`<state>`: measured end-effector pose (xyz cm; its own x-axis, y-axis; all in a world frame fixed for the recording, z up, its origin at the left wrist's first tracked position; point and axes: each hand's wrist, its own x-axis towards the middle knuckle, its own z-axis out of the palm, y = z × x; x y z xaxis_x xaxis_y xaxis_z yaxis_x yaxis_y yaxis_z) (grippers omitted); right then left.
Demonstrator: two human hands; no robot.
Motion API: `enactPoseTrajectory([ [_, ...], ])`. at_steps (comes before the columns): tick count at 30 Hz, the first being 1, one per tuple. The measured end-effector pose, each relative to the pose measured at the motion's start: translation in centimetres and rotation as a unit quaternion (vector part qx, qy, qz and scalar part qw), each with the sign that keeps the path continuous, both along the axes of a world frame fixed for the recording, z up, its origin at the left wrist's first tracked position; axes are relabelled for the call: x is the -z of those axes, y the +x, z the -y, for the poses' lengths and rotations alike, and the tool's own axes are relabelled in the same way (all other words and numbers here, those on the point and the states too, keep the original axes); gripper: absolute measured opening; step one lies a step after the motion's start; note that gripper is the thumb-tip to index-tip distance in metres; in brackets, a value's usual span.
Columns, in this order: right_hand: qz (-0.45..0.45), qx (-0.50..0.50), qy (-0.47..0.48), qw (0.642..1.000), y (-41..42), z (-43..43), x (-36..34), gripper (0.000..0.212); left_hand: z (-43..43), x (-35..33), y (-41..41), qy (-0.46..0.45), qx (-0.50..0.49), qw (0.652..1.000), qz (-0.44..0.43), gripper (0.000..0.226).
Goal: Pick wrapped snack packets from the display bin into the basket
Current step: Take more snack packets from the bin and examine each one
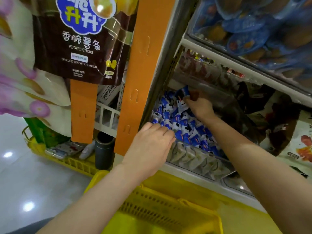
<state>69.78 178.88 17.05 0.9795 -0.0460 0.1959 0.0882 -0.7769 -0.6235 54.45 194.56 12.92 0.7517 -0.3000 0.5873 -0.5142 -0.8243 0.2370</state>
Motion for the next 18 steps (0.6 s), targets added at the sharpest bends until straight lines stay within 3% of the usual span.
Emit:
enactPoseTrajectory([
  [5, -0.061, -0.013, -0.079, 0.995, 0.7, -0.4, 0.9, 0.023, 0.1, -0.1, 0.0, 0.004, -0.004, 1.000, -0.004, 0.020],
  [9, -0.076, -0.011, -0.115, 0.990, 0.8, -0.3, 1.0, 0.039, 0.1, -0.1, -0.1, 0.000, -0.004, 1.000, -0.005, 0.021],
  [13, -0.094, -0.007, -0.184, 0.978, 1.3, -0.3, 0.5, 0.024, 0.1, -0.2, 0.1, -0.008, -0.004, 1.000, -0.001, 0.023],
  [18, -0.122, -0.048, -0.140, 0.981, 1.9, -0.9, 1.1, 0.040, 0.0, -0.3, 0.1, -0.005, -0.002, 1.000, -0.010, 0.031],
])
